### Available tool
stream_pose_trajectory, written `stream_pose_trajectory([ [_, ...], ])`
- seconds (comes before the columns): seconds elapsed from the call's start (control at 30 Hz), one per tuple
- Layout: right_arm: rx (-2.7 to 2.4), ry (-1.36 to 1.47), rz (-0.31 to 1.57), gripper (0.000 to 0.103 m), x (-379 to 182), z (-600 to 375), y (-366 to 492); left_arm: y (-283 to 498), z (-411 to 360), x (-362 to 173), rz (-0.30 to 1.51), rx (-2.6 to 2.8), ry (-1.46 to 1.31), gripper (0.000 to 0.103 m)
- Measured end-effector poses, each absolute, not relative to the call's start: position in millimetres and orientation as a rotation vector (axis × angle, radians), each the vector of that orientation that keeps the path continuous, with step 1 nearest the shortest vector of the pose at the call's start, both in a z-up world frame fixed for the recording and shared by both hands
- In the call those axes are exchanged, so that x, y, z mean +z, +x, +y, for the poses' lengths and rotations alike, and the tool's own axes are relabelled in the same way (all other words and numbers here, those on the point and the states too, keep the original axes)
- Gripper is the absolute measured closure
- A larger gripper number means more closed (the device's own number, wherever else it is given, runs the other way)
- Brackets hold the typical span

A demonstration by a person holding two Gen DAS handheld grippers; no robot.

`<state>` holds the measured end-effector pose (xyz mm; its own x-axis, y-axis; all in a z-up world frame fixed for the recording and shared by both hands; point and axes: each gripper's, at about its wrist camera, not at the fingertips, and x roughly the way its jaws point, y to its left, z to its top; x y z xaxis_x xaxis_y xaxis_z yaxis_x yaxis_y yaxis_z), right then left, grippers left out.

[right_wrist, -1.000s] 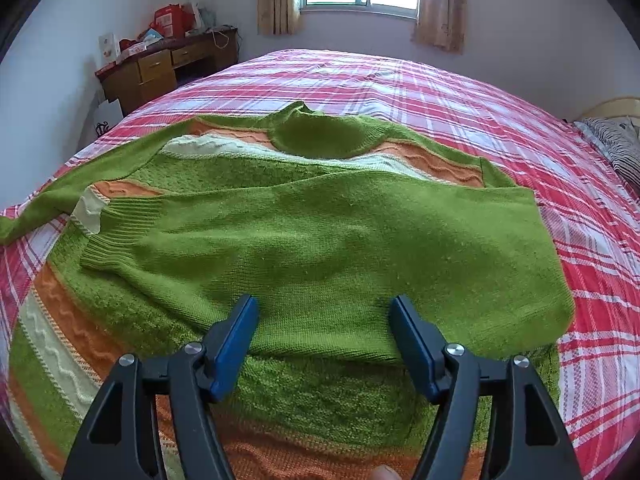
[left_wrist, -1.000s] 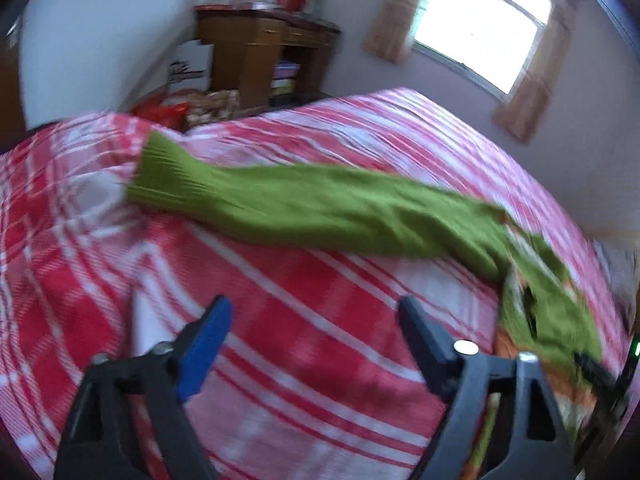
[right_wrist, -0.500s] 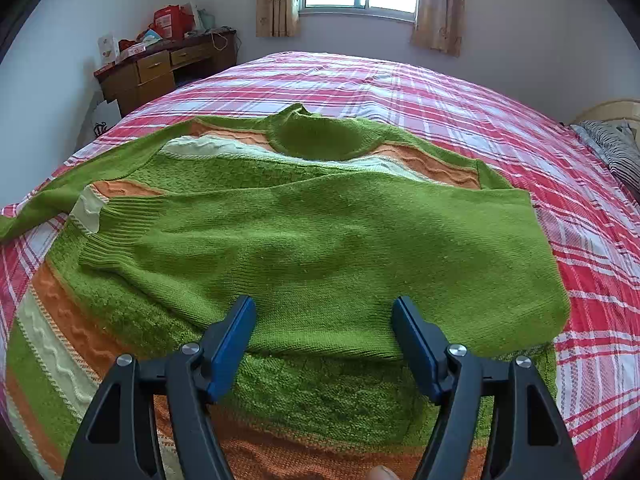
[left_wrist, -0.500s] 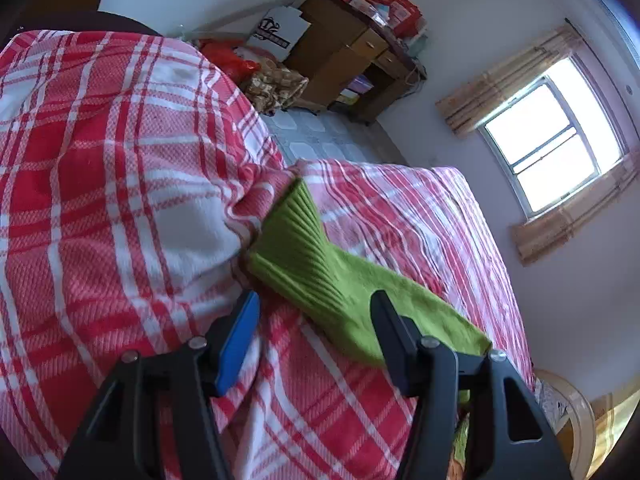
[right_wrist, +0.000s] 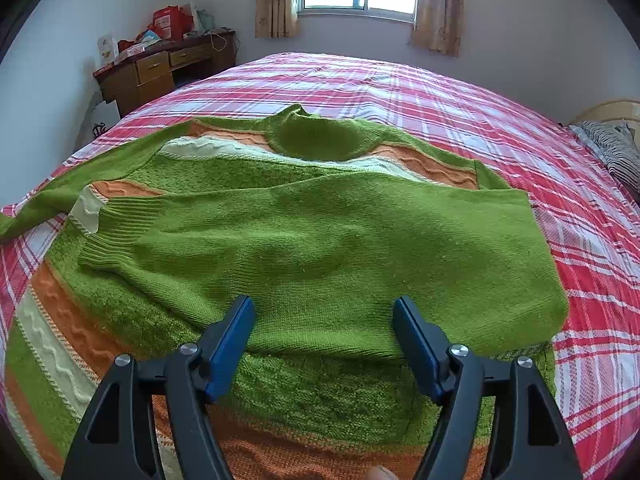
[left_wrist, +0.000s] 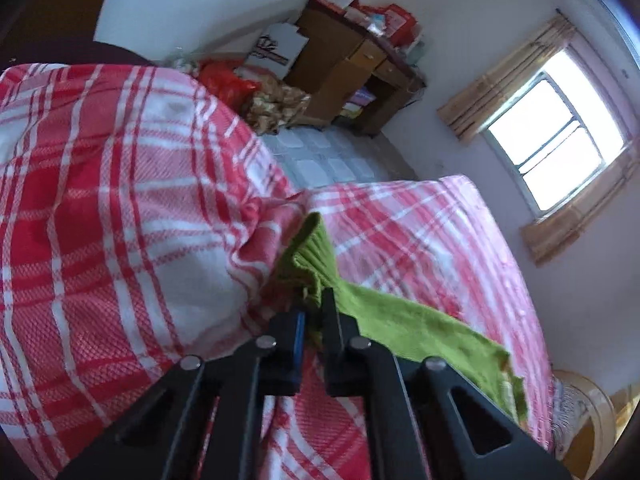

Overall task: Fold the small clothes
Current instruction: 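Lift the sleeve with the left gripper and lay it across the sweater body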

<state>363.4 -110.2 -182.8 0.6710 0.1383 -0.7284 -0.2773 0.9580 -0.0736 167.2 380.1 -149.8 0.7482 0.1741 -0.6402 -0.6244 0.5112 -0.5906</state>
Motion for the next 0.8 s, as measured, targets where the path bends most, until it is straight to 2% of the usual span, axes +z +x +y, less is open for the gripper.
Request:
stream_pose_trajectory([
  [0.8, 0.235, -0.167, 0.805, 0.027, -185, -113, 366, 191, 316, -35, 0.418, 0.225, -0.735, 0.098],
])
